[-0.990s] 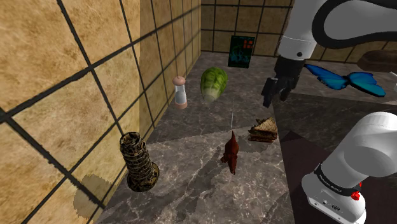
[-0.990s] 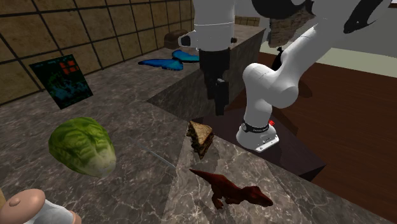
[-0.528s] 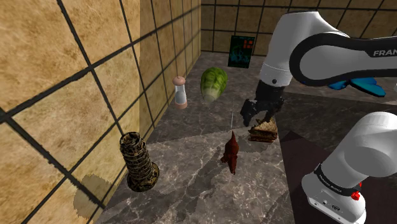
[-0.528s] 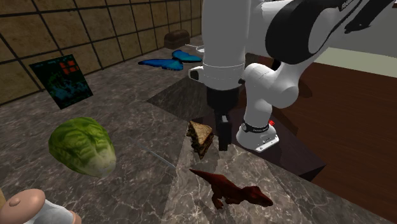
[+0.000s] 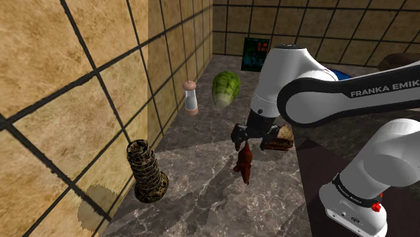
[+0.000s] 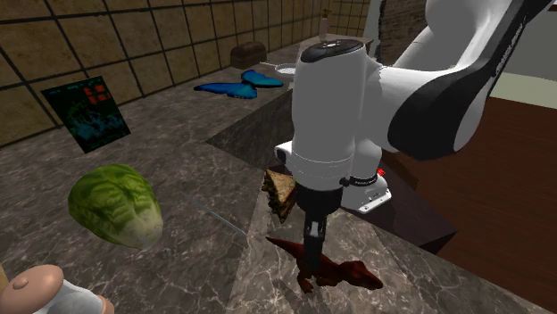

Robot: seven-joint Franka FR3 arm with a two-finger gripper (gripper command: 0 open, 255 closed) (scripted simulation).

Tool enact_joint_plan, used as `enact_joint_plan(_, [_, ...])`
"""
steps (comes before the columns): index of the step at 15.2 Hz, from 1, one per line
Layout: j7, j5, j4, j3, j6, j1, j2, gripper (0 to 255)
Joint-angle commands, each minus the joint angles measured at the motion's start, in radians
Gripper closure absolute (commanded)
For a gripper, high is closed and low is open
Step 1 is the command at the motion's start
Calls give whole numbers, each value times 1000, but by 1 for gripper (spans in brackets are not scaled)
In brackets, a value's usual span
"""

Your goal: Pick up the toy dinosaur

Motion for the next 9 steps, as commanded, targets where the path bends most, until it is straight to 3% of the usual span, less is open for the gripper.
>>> enact_joint_plan(1, [23,13,-4,30,46,-6,33,0])
enact_joint_plan(7, [9,39,-49,72,160,-10,102,0])
enact_joint_plan(9, [9,39,-49,72,160,-10,102,0])
